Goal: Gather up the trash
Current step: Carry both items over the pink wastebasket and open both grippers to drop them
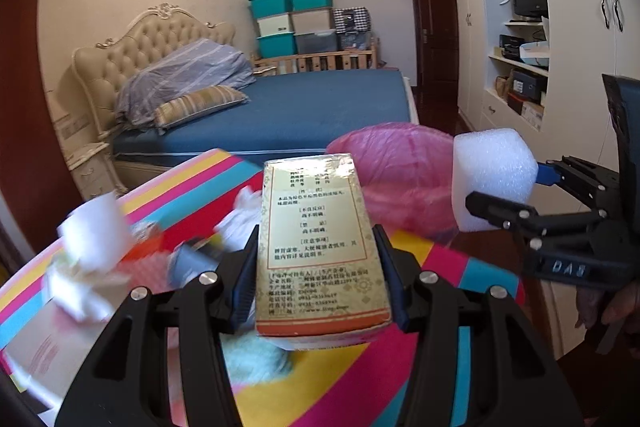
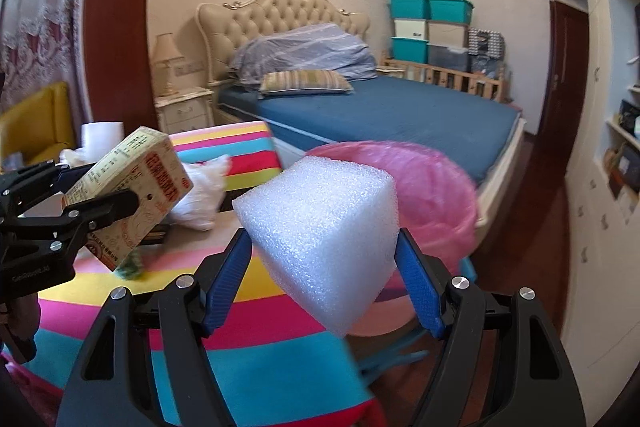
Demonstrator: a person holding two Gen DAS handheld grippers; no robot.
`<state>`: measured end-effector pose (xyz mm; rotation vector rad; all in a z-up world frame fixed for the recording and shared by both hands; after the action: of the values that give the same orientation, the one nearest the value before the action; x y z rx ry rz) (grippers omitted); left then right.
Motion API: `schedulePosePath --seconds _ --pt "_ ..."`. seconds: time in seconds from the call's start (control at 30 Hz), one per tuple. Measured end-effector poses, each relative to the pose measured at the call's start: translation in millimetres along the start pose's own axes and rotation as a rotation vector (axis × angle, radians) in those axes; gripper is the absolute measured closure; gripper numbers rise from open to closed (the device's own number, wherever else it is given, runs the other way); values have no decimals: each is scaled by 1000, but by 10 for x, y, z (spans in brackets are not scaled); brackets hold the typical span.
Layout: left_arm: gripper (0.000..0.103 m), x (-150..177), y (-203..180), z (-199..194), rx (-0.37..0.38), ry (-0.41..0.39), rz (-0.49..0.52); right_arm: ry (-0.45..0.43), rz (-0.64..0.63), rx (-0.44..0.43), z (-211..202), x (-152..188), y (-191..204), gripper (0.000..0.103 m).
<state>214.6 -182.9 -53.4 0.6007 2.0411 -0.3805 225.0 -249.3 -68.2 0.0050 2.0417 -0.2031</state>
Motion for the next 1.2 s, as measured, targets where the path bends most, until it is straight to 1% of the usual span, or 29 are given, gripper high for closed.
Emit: schedulePosePath --seconds 0.27,0.4,0.47,0.63,0.87,0.93,0.97,1.0,1.03,1.07,1.13,1.2 --pt "52 -518 -75 557 78 -30 6 -47 -33 116 335 -341 -386 32" --pt "52 -685 -65 842 111 -19 -20 -48 -31 146 571 -447 -560 32" --pt "52 -738 -77 965 112 -12 -14 -51 -37 157 662 -506 -616 32" --pt "51 -835 -88 1257 120 9 -20 -59 -49 166 873 -609 -749 32" --pt "51 -850 -59 1426 133 21 -25 -73 -58 158 1050 -673 -807 30" --pt "50 -846 -36 1487 136 27 -26 -73 -57 142 1103 -653 -792 26" --pt "47 -840 -18 1530 132 31 -23 -76 -54 148 1143 -642 -806 19" --pt "44 -848 7 1568 118 35 -23 -77 -49 151 1159 -618 -837 16" --pt "36 -836 35 1582 107 34 -27 -74 -44 147 1169 -603 -841 15" --pt "32 -832 80 1581 91 30 -34 -71 -35 144 1183 -593 -848 14" --pt "31 -830 153 1556 68 25 -39 -68 -23 146 1179 -561 -875 14" --pt "27 -824 222 1517 34 20 -35 -66 -11 143 1177 -550 -903 14"
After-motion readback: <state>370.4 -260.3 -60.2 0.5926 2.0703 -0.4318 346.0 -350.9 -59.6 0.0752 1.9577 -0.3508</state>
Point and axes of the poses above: each gripper's, at about its wrist camera, not at the fingertips, and z roughly the way its jaws point, y to its left, x to its underside, the point moved 7 cm from there along z, roughly the way its jaws point, and after that the axes turned 14 degrees about x, right-handed, at the moved point
